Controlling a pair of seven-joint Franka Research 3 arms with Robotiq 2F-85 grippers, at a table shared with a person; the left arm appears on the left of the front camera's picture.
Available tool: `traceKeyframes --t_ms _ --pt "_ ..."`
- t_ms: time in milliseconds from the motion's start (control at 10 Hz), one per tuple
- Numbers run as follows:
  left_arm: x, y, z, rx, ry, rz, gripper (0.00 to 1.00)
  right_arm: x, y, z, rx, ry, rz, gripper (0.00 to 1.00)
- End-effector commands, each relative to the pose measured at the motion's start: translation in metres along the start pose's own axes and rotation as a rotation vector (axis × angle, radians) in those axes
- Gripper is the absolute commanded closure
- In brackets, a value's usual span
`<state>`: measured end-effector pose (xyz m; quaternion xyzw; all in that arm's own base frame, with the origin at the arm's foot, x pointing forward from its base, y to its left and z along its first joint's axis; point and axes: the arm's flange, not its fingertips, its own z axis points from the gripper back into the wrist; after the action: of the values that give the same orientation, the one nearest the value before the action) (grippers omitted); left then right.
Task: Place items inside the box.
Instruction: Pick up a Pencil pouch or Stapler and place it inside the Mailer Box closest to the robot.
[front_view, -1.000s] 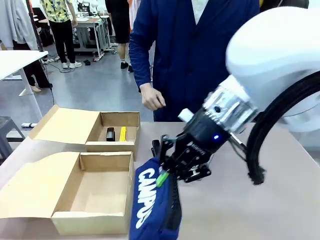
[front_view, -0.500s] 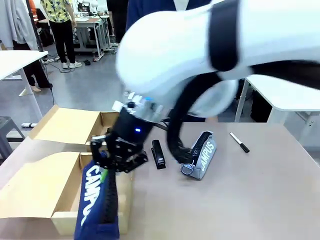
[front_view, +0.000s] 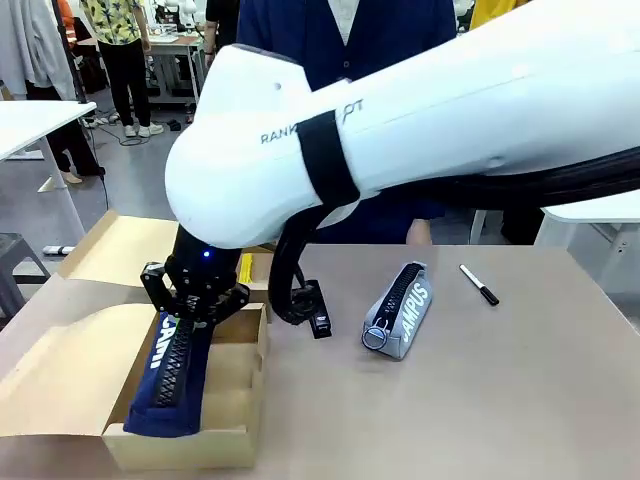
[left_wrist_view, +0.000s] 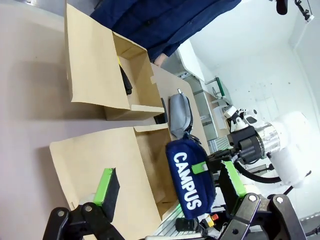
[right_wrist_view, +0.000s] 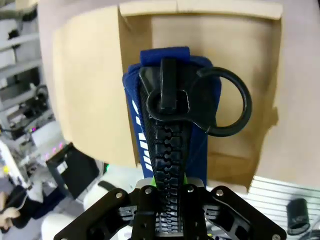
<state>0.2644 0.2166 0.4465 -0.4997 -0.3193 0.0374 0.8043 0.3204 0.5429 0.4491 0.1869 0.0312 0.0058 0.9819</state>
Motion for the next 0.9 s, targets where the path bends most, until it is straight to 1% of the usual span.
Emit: traceKeyframes --t_ms 0,100,200,400,500,800 --pt "0.001 -0.002 -0.001 -0.014 -0.012 -0.019 0.00 0.012 0.024 -0.014 0.019 -0.044 -0.030 0.92" --pt "0.001 -0.002 -0.001 -0.014 -0.012 -0.019 0.00 0.022 0.022 -0.021 -0.001 -0.066 -0.022 0.92" --pt "0.001 -0.002 -0.001 -0.014 -0.012 -0.019 0.00 0.031 0.018 -0.031 -0.002 -0.031 -0.038 0.92" --pt "0.001 -0.002 -0.001 -0.014 -0.012 -0.019 0.00 0.043 0.009 -0.049 -0.004 -0.028 -0.066 0.92" --pt "0.001 -0.002 -0.001 -0.014 -0.012 -0.019 0.00 0.046 0.005 -0.061 -0.007 0.006 -0.081 0.92" --pt "0.001 -0.002 -0.001 -0.014 -0.012 -0.019 0.00 0.051 -0.004 -0.090 -0.058 0.052 -0.116 0.92"
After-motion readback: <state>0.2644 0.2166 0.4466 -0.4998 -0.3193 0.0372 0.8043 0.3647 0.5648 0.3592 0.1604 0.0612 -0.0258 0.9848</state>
